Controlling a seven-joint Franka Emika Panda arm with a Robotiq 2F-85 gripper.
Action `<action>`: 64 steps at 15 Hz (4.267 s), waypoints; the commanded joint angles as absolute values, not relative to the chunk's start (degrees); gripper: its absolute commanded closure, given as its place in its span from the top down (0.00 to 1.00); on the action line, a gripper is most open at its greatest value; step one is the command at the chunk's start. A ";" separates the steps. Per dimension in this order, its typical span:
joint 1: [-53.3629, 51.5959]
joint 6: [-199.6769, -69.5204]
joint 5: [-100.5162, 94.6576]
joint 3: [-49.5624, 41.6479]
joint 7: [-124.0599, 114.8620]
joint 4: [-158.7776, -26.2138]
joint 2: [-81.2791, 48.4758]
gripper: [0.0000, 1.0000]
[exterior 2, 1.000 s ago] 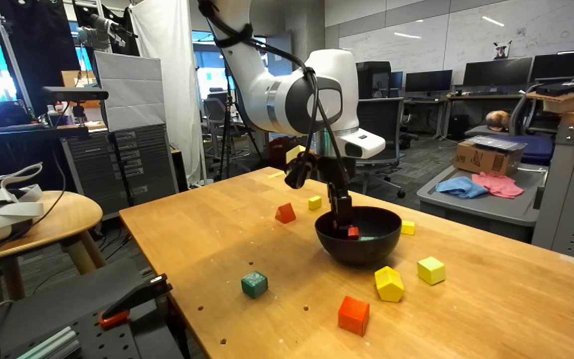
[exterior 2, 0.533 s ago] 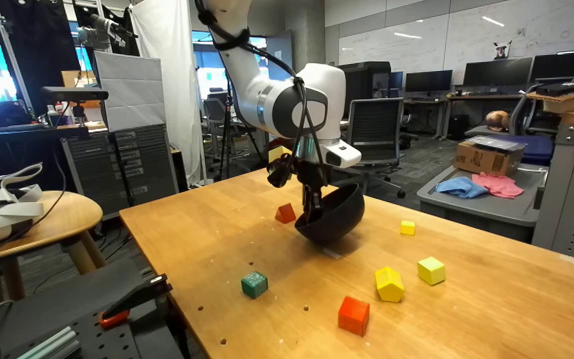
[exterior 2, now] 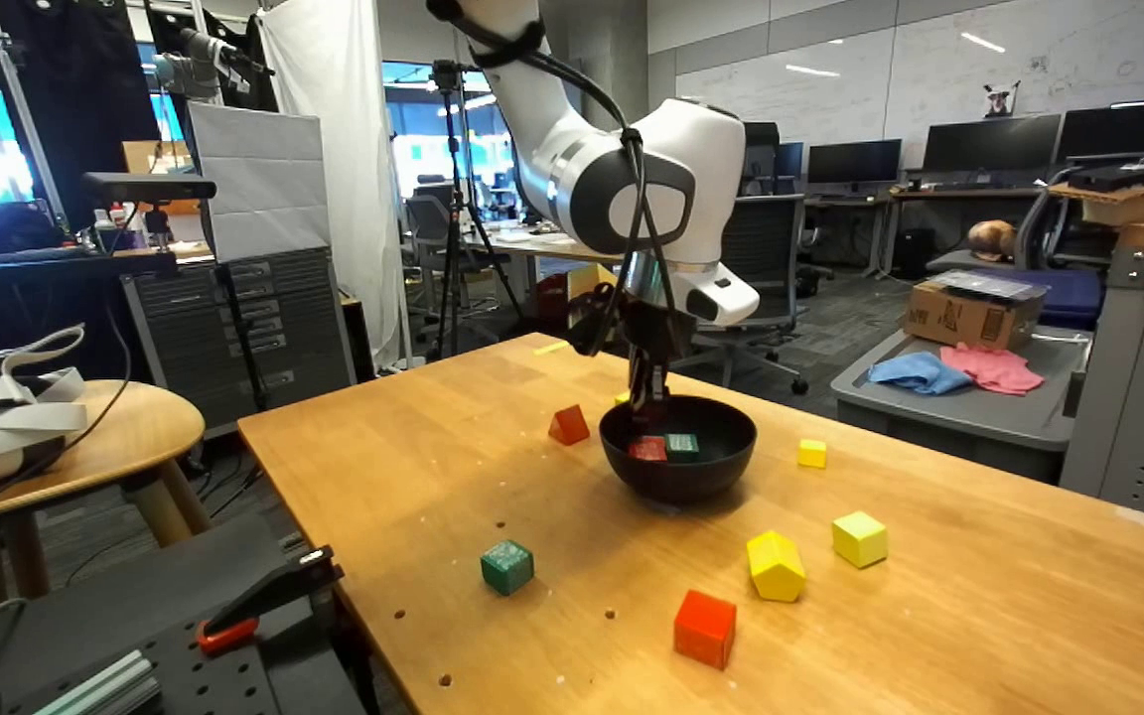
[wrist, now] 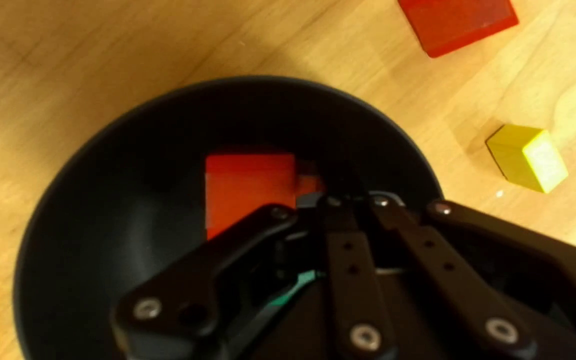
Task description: Put all the blocks one at a time in the bowl except the right yellow block farthest away from you
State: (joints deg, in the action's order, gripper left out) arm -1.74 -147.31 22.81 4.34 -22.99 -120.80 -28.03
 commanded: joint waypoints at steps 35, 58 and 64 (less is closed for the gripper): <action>-23.23 -152.95 -46.27 -6.79 -51.07 -102.10 -33.53 1.00; -18.97 -142.57 -15.51 0.62 -19.18 -98.27 -40.37 1.00; -20.01 -140.62 -15.53 -2.07 -21.77 -93.03 -45.28 0.71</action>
